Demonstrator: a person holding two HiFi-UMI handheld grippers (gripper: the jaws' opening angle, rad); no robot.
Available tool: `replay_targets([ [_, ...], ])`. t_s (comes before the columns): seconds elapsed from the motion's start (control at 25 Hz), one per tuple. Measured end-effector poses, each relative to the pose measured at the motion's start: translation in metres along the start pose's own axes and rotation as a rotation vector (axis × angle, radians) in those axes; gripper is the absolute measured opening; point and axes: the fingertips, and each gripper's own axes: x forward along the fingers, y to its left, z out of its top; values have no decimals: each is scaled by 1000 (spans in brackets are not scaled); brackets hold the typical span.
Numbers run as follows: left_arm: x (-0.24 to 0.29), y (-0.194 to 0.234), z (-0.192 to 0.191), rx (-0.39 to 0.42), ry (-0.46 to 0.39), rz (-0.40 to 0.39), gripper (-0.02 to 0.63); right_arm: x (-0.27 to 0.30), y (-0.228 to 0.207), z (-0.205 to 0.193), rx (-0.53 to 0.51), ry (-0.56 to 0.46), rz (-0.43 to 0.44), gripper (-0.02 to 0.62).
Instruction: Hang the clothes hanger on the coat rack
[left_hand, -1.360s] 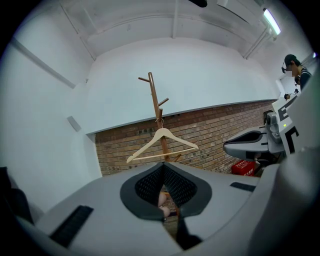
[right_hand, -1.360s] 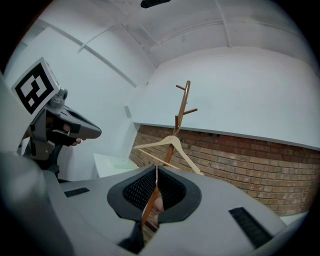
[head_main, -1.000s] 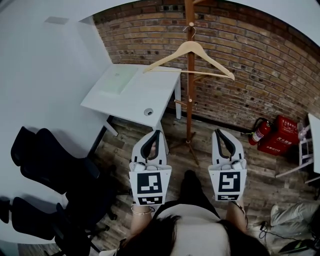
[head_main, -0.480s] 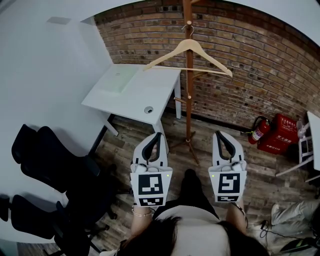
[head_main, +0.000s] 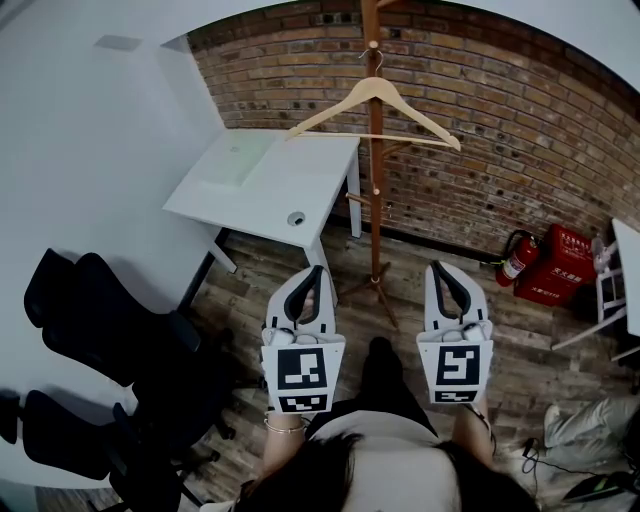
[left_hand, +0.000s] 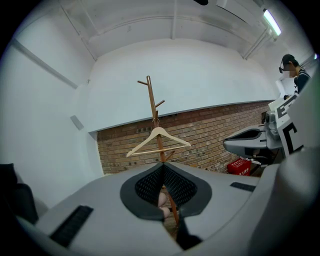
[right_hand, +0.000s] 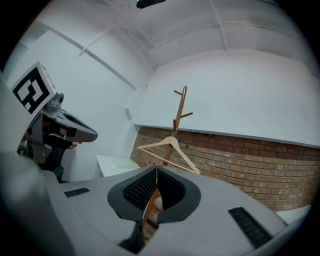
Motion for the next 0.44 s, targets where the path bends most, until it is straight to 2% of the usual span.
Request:
replay_targets([
  [0.44,1,-5,3,12,-2,6,9,-3,-4,2,0,-7,1,40],
])
